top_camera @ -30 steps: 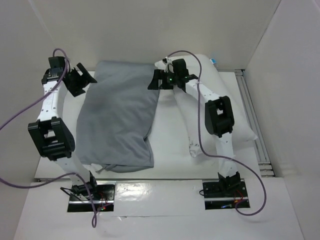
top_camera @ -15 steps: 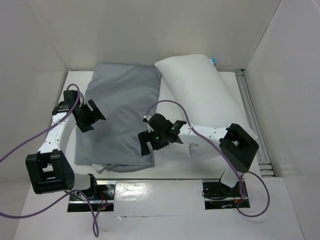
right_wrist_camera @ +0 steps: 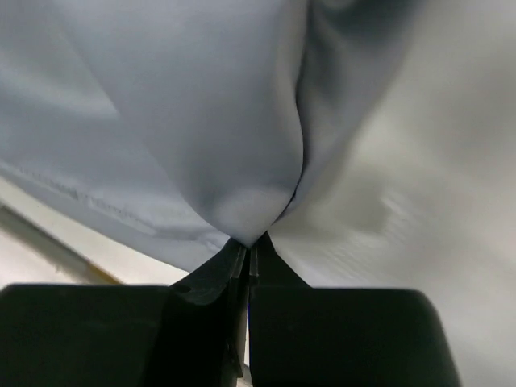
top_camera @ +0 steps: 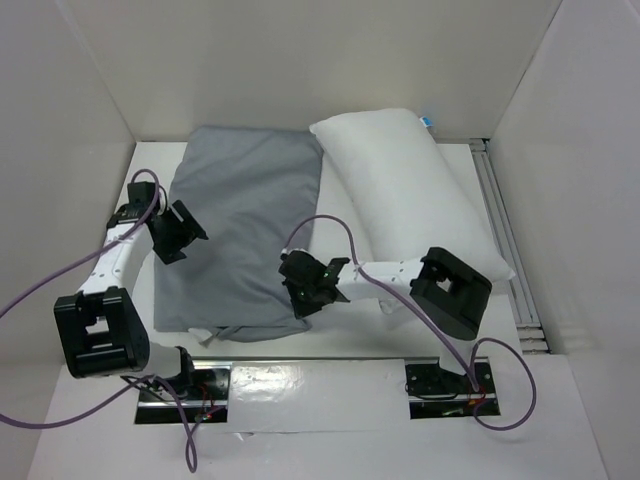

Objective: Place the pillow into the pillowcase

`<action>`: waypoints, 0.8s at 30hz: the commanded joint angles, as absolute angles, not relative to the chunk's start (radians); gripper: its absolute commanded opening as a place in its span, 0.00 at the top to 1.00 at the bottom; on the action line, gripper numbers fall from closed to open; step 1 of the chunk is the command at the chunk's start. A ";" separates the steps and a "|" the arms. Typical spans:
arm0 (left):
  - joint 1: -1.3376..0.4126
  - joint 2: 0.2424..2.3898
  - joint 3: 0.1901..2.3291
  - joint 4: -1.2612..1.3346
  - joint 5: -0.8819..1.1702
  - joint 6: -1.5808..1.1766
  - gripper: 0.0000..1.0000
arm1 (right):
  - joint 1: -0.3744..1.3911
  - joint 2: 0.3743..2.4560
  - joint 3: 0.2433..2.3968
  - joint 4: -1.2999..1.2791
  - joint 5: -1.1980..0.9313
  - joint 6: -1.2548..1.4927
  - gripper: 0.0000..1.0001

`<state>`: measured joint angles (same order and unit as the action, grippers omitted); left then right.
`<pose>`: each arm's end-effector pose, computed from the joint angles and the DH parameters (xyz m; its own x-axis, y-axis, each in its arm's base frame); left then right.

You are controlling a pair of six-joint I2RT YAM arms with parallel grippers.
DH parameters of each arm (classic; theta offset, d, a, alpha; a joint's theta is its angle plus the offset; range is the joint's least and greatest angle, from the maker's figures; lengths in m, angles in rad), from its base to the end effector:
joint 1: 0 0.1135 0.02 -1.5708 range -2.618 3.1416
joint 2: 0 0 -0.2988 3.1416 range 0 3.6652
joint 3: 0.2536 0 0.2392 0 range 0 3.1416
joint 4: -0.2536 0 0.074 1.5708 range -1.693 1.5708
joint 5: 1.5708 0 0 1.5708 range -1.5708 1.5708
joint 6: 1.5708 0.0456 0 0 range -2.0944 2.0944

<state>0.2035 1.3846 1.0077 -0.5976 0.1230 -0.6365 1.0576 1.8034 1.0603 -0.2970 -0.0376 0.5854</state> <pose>0.2646 0.0489 0.2790 -0.5726 -0.7205 -0.3913 -0.5887 0.6935 -0.4154 0.1755 0.3149 0.1887 -0.8391 -0.3643 -0.4039 -0.4994 0.8103 0.3067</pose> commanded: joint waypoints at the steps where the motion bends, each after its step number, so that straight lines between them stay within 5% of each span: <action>1: 0.212 1.396 1.063 -0.584 0.144 -0.638 0.16 | 1.034 1.792 1.132 -0.414 0.154 0.623 1.00; 9: 0.241 1.492 1.230 -0.638 0.133 -0.630 0.15 | 0.810 1.545 1.141 -0.680 0.400 0.568 1.00; 10: 0.241 1.503 1.239 -0.638 0.133 -0.630 0.12 | 0.796 1.533 1.166 -0.669 0.387 0.548 0.88; 12: 0.241 1.537 1.259 -0.638 0.133 -0.640 0.06 | 0.805 1.532 1.221 -0.669 0.364 0.497 0.41; 14: 0.250 1.568 1.299 -0.638 0.109 -0.649 0.04 | 0.865 1.542 1.322 -0.669 0.354 0.465 0.11; 17: 0.259 1.673 1.385 -0.638 0.071 -0.640 0.04 | 0.922 1.606 1.438 -0.669 0.325 0.454 0.00; 24: 0.259 1.977 1.590 -0.594 0.095 -0.609 0.04 | 0.983 1.756 1.509 -0.644 0.209 0.459 0.00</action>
<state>0.2539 1.8828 1.5116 -0.6159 0.0986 -0.6285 0.9855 1.7054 1.4979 -0.6342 0.2680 0.4629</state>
